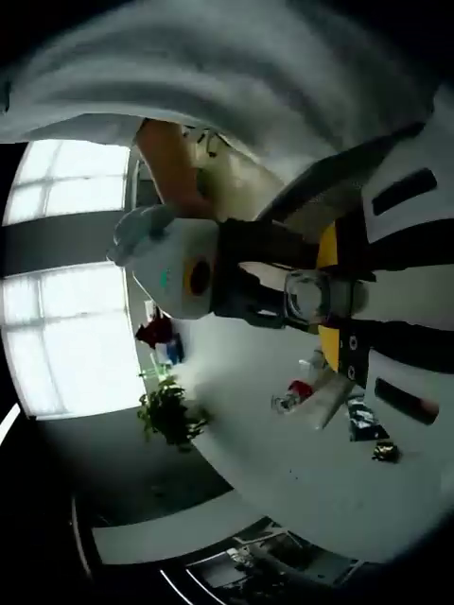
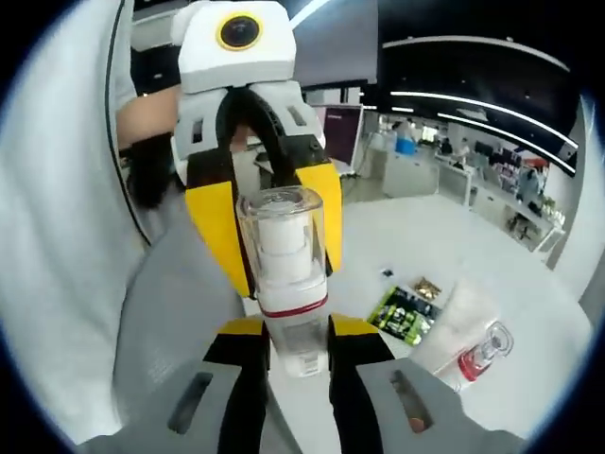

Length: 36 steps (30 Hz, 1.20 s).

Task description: Arrange the skincare products in the storage area until every visible bottle or jar stands upright without overlapping.

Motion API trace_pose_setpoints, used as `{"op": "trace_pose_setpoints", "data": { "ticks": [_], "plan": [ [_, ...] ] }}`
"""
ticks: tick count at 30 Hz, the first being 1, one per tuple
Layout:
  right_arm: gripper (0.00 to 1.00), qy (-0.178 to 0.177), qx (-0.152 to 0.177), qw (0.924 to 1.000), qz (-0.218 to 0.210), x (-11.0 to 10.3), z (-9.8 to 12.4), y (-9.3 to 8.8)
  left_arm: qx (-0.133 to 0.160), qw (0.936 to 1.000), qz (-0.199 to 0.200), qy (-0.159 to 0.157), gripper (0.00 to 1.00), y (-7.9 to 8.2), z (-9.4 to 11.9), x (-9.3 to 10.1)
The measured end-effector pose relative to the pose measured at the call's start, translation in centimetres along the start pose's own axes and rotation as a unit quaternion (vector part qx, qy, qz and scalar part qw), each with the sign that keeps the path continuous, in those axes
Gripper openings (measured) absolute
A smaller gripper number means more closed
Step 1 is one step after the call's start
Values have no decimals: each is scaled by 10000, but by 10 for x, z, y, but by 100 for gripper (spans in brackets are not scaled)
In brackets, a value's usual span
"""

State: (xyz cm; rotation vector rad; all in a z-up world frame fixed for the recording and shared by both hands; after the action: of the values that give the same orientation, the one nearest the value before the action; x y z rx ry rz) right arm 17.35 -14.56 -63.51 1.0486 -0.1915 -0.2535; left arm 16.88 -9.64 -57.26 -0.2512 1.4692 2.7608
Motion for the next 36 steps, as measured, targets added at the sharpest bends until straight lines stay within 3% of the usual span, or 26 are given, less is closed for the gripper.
{"op": "trace_pose_setpoints", "data": {
  "ticks": [10,19,36],
  "plan": [
    [23,-206,-188,9994,-203,11,-6,-23,-242,9993,274,-3,14,-16,-21,-10],
    [23,-472,-292,9979,-348,27,-14,-40,-401,9991,102,-4,14,-27,-36,-20],
    [23,-478,-767,9944,-540,40,-40,-80,-800,9964,34,-283,14,-63,-74,-34]
  ]
}}
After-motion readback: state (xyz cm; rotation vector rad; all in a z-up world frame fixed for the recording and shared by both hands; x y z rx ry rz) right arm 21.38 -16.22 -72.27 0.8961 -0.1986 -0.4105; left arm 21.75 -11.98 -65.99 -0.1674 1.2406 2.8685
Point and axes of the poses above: the point that each gripper's makers call its tool centre point, and the gripper's own axes: z roughly backward along the fingers, x roughly to its right, y roughly out of its top, the point moved 5 cm from there along z, roughly backward along the fingers, and after that the axes turned 3 degrees about -z, right-handed, at the moved point
